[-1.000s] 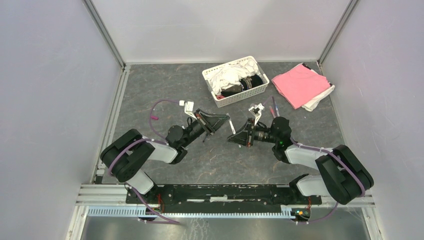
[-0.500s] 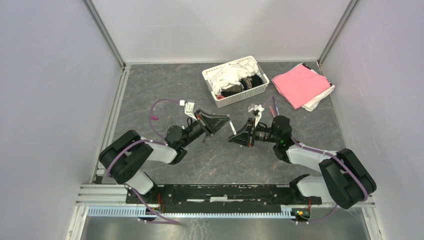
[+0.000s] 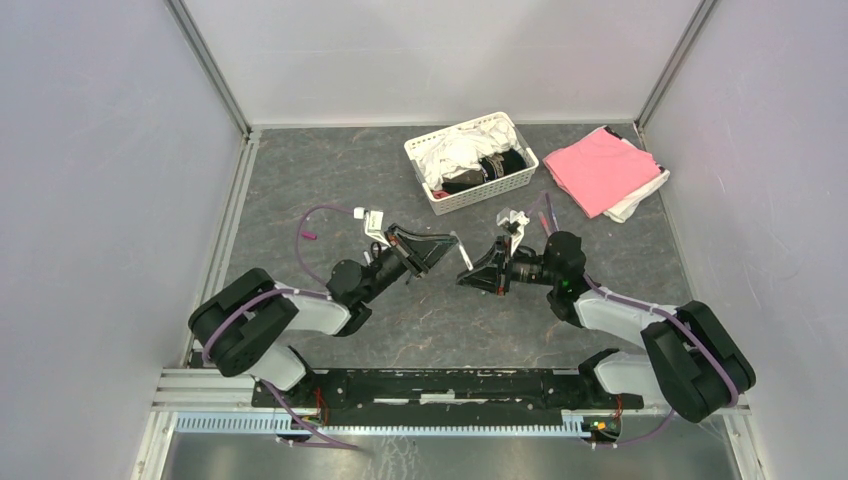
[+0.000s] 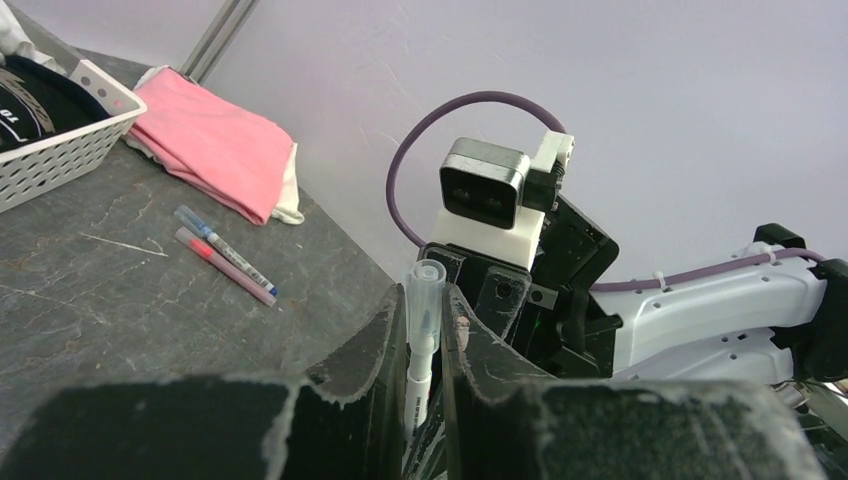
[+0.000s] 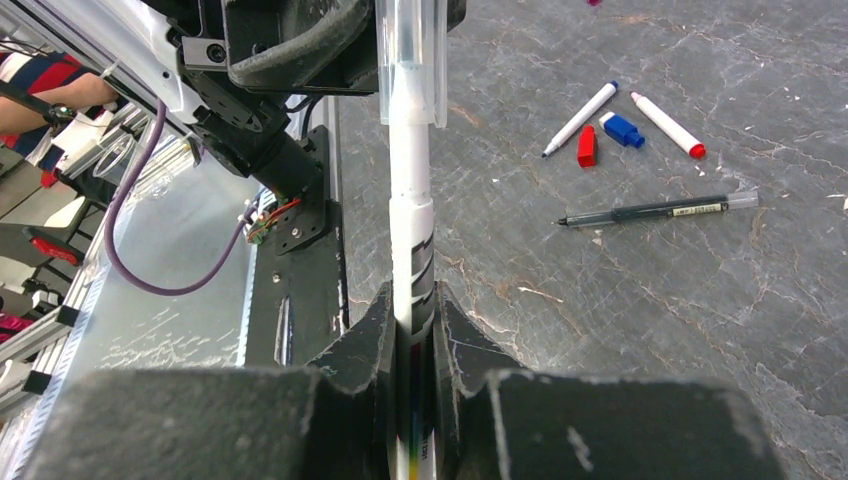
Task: Insert the pens into the pen caps
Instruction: Insert the pen cap onto the pen, then move the pen cap to the pen.
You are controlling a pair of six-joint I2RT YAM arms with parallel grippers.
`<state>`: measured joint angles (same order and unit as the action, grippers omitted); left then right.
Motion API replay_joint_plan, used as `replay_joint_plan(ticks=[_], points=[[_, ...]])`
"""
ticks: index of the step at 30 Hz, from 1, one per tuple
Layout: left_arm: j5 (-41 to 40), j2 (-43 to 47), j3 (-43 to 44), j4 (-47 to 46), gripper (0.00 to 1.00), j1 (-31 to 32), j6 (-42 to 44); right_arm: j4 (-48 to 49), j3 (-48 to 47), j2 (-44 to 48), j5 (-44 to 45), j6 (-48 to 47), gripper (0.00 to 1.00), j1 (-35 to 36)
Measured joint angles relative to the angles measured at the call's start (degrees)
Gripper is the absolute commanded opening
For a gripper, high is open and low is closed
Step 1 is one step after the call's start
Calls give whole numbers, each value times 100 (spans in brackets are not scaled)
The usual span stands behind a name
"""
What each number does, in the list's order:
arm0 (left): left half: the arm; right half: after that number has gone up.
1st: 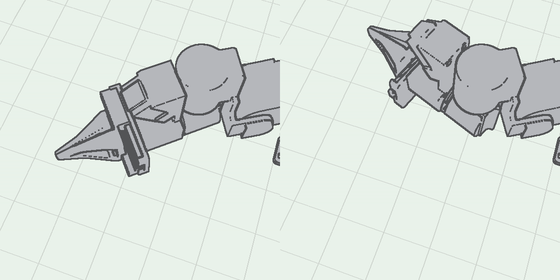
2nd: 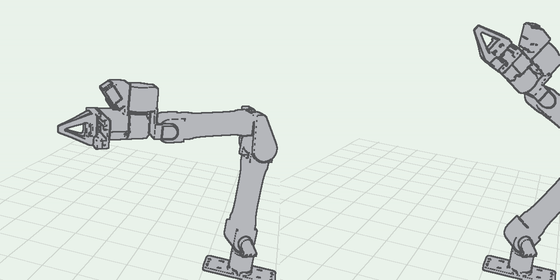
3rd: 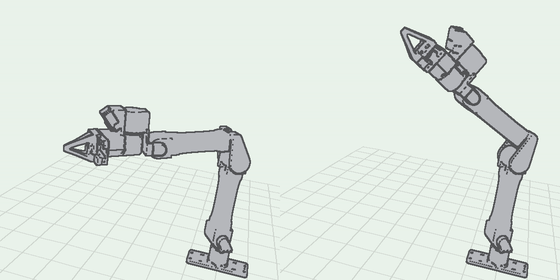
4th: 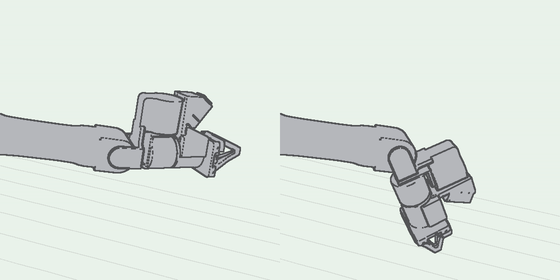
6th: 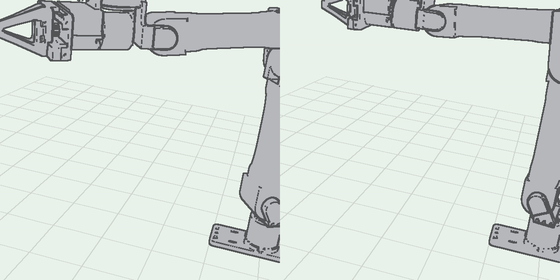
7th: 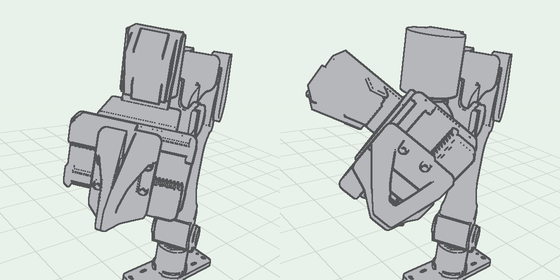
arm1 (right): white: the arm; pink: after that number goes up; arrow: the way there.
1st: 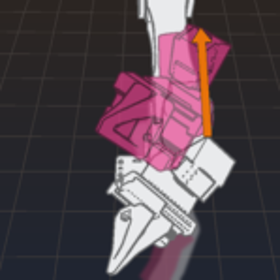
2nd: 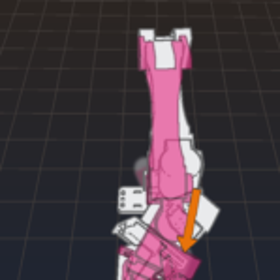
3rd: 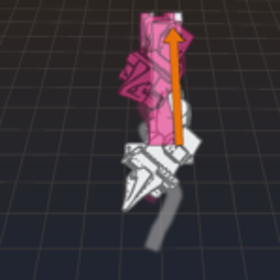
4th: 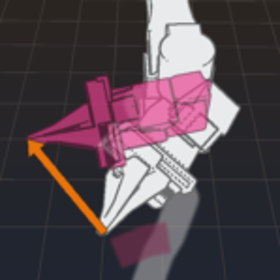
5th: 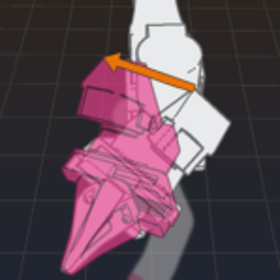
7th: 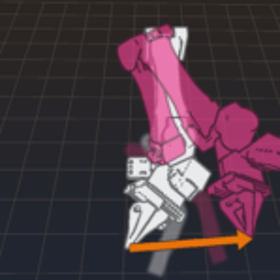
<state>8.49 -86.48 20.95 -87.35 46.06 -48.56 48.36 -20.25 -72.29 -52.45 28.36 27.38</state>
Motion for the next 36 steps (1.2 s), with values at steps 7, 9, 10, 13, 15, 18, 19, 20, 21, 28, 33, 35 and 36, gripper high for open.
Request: replay_joint_plan(ticks=[7, 9, 10, 13, 15, 18, 19, 20, 21, 28, 33, 35, 36], points=[[-33, 221, 0, 195, 47, 63, 2, 79, 0, 9, 94, -15, 0, -31], [-28, 376, 0, 328, 53, 87, 7, 87, -2, 9, 129, -15, 0, -42], [-28, 476, 0, 431, 55, 96, 11, 87, -2, 9, 131, -15, 0, -46], [-44, 776, 0, 778, 59, 101, 68, 96, -4, 9, 127, -15, 0, -46], [-63, 1054, 0, 1143, 60, 101, 149, 138, -4, 9, 96, -17, 0, -46], [-105, 1519, 0, 1729, 63, 101, 328, 245, -4, 9, -11, -17, 0, -46], [-114, 1757, 0, 2041, 65, 101, 426, 313, -4, 9, -74, -17, 0, -46], [-125, 1891, 0, 2203, 68, 101, 509, 393, -4, 9, -144, -13, 0, -46], [-144, 2090, 0, 2461, 71, 101, 605, 483, -4, 11, -214, -7, 0, -46], [-66, 2944, 15, 3606, 83, 101, 1182, 1202, -4, 11, -715, 184, 0, -42], [391, 2664, 291, 3827, 84, 101, 1303, 1438, -4, 11, -914, 256, 0, 2], [542, 2481, 420, 3790, 83, 103, 1303, 1464, -4, 11, -946, 284, 0, 28], [601, 2409, 461, 3762, 83, 101, 1303, 1478, -4, 11, -955, 286, 0, 39]])
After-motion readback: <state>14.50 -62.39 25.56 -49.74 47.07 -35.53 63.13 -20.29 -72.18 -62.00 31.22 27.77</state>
